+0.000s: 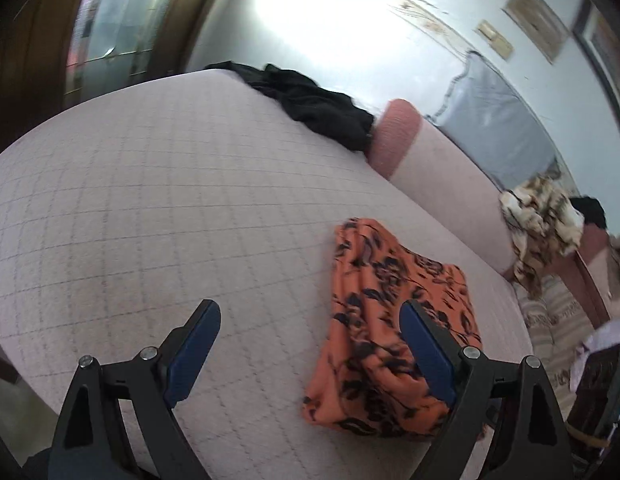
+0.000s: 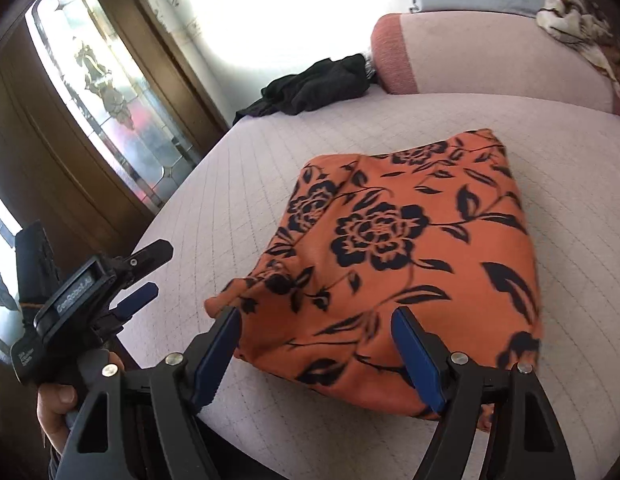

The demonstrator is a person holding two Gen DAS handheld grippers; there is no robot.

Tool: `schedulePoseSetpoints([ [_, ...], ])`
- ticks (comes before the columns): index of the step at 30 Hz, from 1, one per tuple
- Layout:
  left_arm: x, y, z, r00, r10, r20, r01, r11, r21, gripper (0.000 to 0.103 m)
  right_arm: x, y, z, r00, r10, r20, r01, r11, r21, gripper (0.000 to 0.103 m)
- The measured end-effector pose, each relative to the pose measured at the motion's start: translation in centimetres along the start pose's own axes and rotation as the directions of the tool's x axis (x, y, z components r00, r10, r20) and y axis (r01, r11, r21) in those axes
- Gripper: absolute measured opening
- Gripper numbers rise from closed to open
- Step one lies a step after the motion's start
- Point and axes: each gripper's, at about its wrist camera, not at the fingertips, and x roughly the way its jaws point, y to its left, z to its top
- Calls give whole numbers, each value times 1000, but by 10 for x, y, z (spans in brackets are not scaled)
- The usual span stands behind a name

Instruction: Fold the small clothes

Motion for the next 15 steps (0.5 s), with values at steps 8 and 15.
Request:
schedulePoseSetpoints([
  [8,36,-47,-34,982,14,-189,15,989,149,56,-44,-59,-18,999,-19,41,15,993,113,80],
  [15,53,1,-40,950,32,-311,-59,995,-76,37,-42,-85,-28,998,19,57,-29,985,169,80],
])
